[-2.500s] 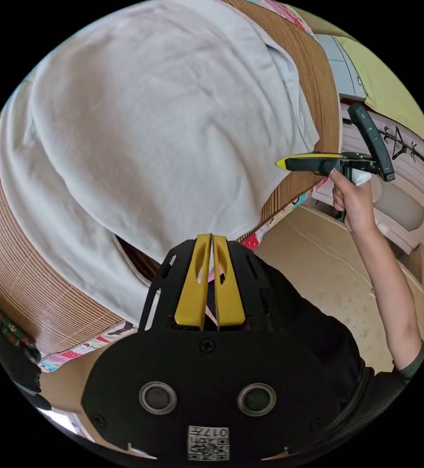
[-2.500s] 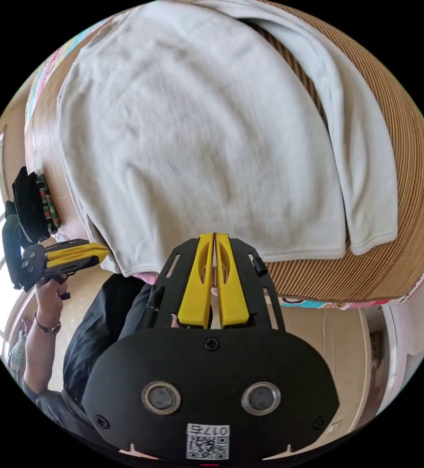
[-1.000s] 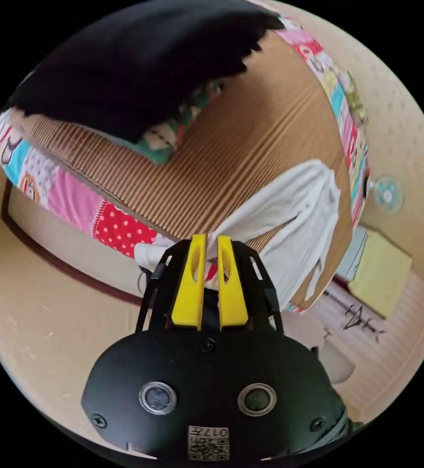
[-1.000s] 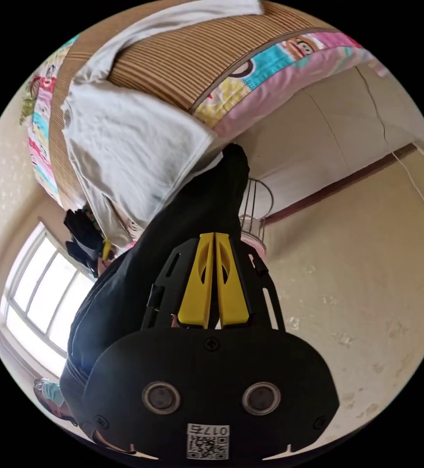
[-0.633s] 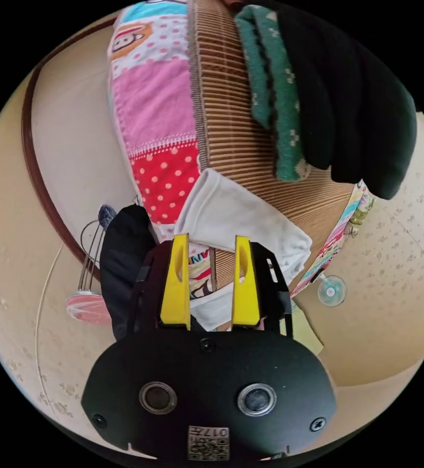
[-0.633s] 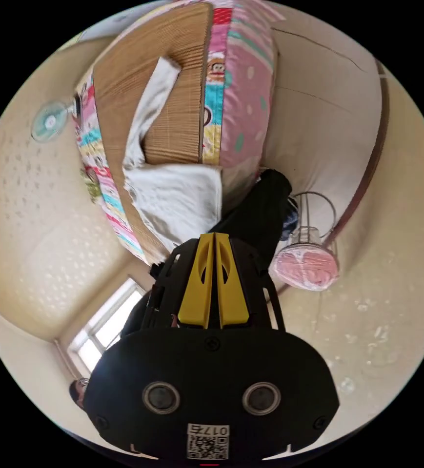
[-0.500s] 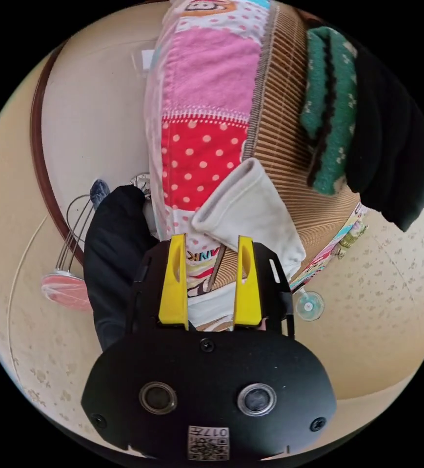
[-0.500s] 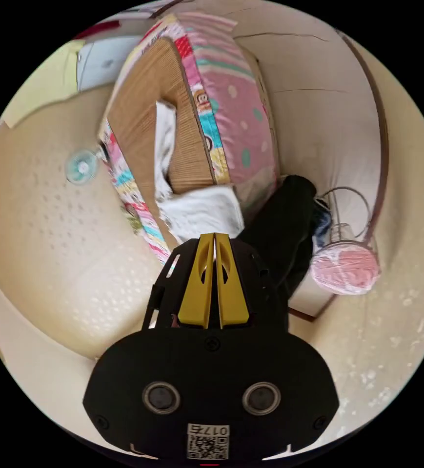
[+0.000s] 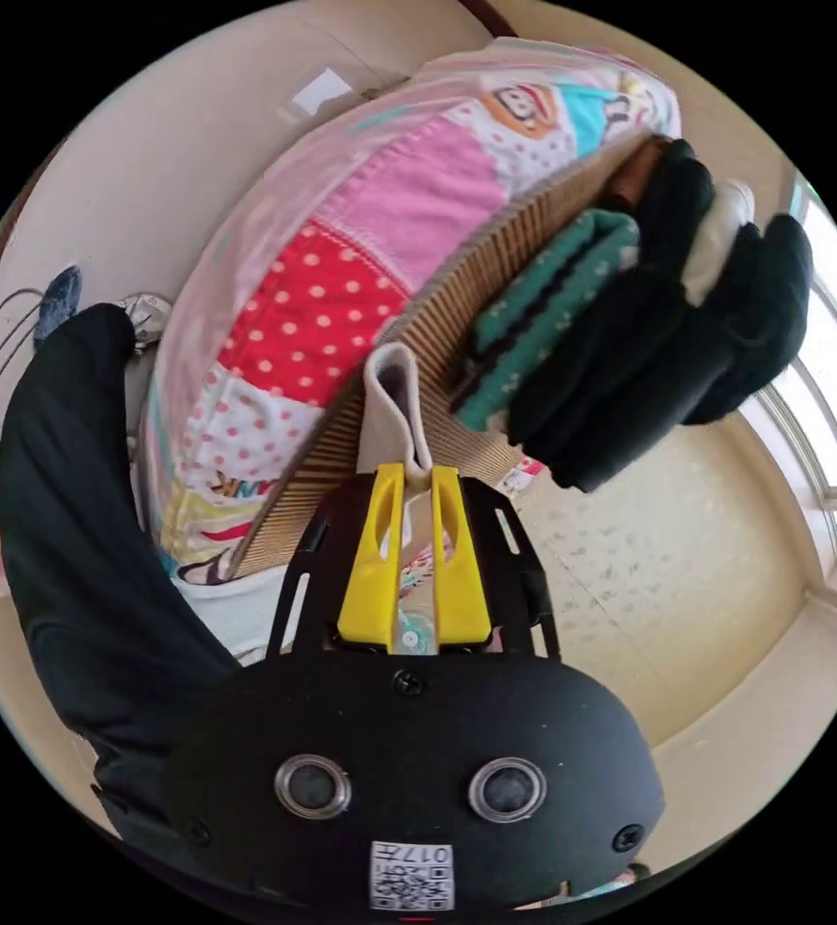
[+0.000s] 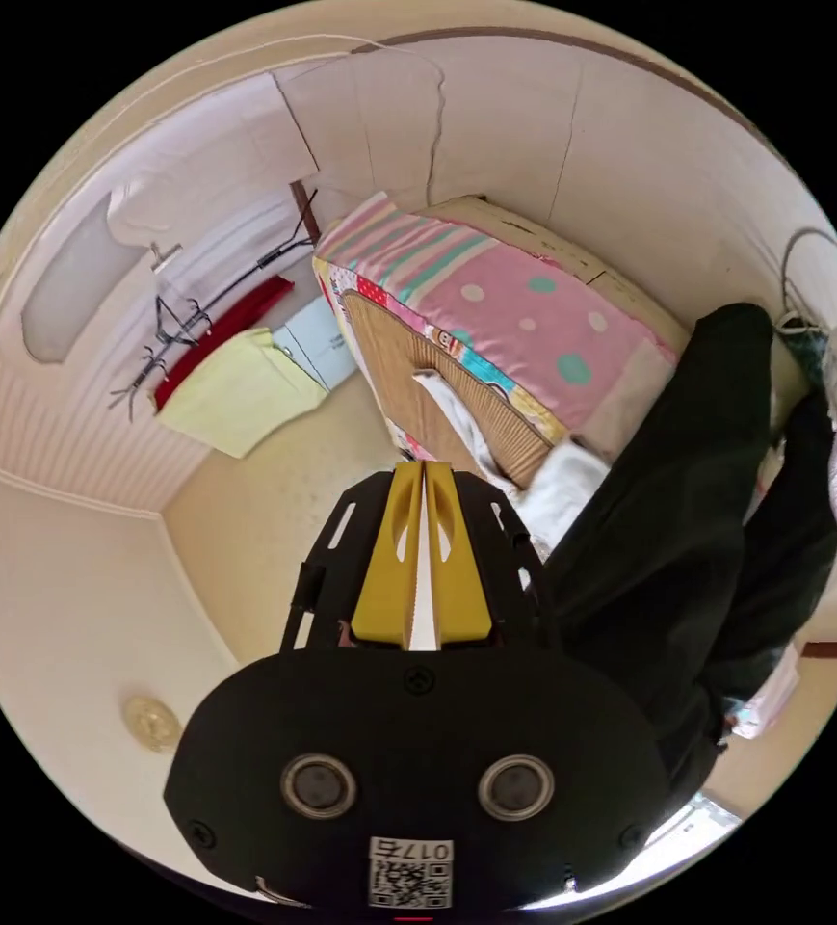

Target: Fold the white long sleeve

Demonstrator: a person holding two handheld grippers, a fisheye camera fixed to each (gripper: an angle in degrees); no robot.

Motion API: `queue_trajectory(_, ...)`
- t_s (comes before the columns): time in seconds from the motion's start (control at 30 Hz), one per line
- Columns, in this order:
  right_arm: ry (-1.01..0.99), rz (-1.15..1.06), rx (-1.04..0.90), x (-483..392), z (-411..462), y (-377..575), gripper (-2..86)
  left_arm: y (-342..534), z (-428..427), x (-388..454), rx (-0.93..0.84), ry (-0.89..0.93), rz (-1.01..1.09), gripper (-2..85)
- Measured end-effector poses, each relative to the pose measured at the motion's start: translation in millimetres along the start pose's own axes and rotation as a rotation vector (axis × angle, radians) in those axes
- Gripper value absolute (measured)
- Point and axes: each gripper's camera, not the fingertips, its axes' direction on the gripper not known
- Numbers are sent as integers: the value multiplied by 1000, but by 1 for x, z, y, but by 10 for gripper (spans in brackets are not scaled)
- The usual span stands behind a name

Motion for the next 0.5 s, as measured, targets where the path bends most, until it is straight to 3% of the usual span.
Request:
queue_trajectory(0.13, -100, 45, -53, 19, 17, -9, 4, 37, 18, 87, -127, -26, 365, 52)
queue_trajectory(0.2, -86, 48, -87, 17, 28, -14, 4, 87, 52, 149, -212, -100, 658, 52)
queue_trajectory(0.3, -43, 24, -194, 2, 51, -27, 4, 175, 107, 199, -310, -57, 971, 52)
queue_trajectory(0.43, 62, -51, -353, -32, 79, -47, 6, 294, 191, 208, -543, -34, 1273, 56)
queue_trajectory(0.5, 94, -85, -407, -46, 86, -56, 6, 367, 249, 175, -755, -113, 1401, 92)
